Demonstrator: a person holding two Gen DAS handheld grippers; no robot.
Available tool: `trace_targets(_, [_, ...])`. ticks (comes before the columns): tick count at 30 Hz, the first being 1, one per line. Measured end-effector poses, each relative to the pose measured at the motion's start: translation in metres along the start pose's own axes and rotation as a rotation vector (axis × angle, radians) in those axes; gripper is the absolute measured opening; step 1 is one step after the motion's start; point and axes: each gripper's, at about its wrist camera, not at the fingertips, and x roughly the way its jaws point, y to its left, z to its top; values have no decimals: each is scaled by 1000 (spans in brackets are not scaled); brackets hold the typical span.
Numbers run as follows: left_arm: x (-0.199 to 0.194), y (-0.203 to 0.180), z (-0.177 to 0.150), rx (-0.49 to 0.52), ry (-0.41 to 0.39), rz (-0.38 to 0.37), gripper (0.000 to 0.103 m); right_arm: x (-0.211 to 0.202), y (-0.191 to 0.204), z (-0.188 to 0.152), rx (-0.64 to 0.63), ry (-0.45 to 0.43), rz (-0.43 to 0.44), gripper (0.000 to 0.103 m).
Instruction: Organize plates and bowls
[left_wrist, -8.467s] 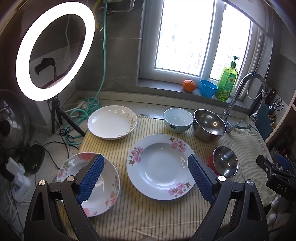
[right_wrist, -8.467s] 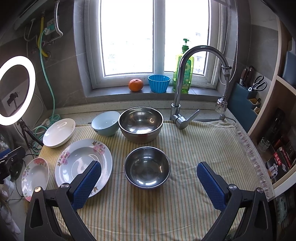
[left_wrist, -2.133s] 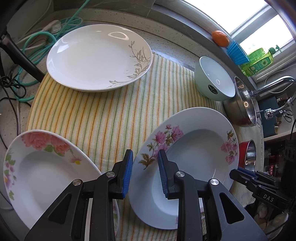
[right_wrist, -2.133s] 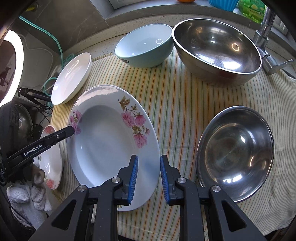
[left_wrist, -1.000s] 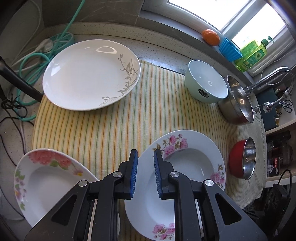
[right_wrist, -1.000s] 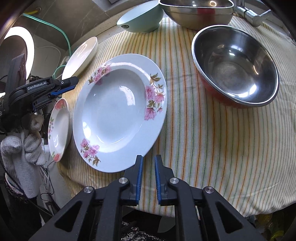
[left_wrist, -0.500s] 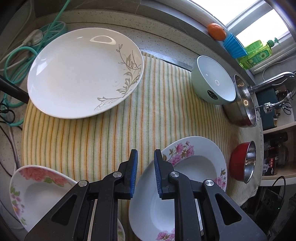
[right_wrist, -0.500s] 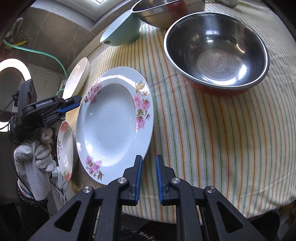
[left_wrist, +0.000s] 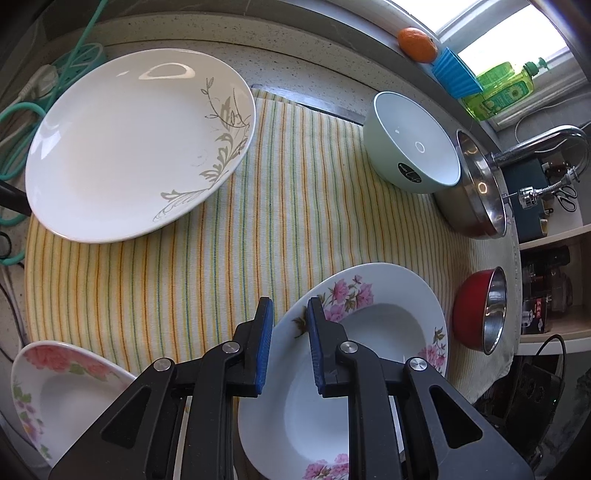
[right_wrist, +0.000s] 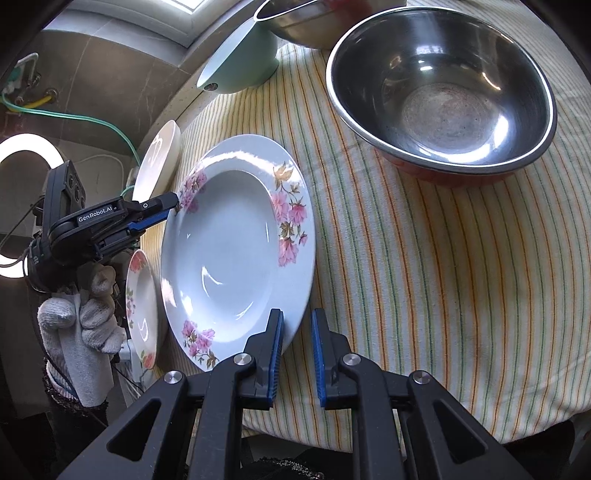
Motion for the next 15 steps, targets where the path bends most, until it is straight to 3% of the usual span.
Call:
trace_targets(10, [-3, -7, -5, 17, -1, 5, 16, 2, 11, -4, -33, 7, -30, 14])
trace_targets(12, [-2, -9, -9, 2, 46, -123, 15, 1, 12, -2, -29, 13, -8, 13])
trace_targets(13, [1, -14, -12, 6, 66, -148, 13, 1, 15, -2, -34, 18, -3, 12])
trace_targets(15, [-5, -22, -15, 37, -13, 3, 8, 2, 21, -3, -57, 19, -30, 12])
